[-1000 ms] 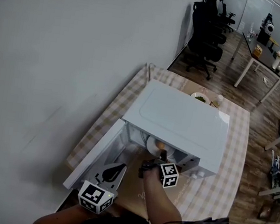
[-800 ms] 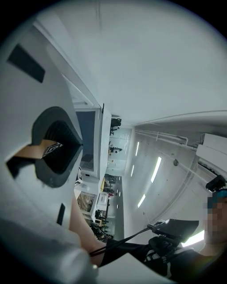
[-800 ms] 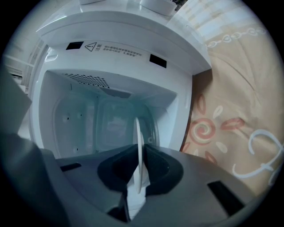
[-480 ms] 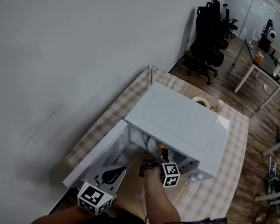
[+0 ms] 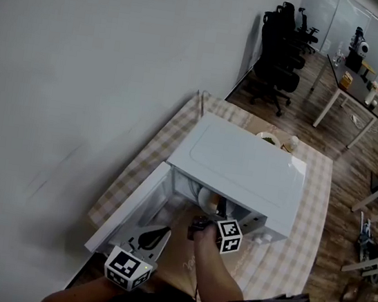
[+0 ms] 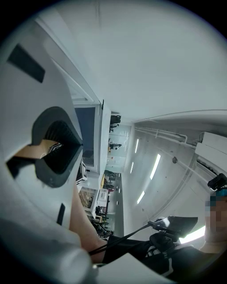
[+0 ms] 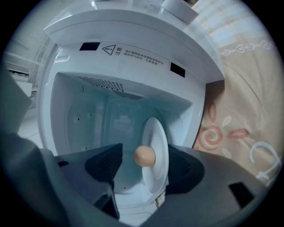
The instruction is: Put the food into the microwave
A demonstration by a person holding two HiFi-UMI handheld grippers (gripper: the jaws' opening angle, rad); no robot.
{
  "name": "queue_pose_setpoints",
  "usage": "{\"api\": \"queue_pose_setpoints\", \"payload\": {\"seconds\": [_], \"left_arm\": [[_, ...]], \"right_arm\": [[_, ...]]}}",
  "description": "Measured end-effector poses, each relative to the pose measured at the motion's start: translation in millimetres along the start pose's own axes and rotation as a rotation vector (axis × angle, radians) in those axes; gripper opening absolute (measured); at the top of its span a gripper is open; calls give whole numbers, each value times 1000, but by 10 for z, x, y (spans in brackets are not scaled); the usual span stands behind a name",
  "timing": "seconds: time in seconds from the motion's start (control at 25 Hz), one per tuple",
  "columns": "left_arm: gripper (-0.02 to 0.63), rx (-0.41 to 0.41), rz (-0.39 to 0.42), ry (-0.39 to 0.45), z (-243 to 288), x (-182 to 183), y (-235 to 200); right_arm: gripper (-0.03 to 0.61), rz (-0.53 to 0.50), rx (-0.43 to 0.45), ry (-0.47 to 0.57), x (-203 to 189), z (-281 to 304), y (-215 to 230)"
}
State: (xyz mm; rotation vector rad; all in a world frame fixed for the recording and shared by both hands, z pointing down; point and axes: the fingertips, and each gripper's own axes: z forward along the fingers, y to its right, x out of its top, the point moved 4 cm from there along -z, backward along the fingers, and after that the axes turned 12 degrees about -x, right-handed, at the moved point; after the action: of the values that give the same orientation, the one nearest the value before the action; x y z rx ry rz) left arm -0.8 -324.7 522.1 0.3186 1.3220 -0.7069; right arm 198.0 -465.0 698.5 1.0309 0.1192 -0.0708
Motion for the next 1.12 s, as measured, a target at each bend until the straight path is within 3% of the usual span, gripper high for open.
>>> {"api": "queue_pose_setpoints", "payload": {"seconds": [0.16, 0.36, 0.56, 0.64, 0.68, 0.76, 1.12], "left_arm": [[8, -10, -11, -9, -22, -39, 25], [8, -18, -13, -12, -50, -71, 72], [8, -18, -18, -5, -74, -87, 85], [8, -21, -18, -7, -82, -108, 95], [8, -23, -17, -9, -89, -117, 100], [8, -26, -15, -13, -108, -127, 105], [8, -32, -8, -12, -207, -128, 155]], "right_arm": [[311, 0, 69, -6, -13, -42, -30], [254, 97, 126, -13, -16, -88, 101], [61, 146, 101, 7, -3, -131, 286], [77, 168, 133, 18, 18, -143, 293], [122, 179, 160, 19, 21, -140, 282], [279, 192, 205, 8, 14, -108, 246], [270, 130, 174, 24, 78, -264, 286]]}}
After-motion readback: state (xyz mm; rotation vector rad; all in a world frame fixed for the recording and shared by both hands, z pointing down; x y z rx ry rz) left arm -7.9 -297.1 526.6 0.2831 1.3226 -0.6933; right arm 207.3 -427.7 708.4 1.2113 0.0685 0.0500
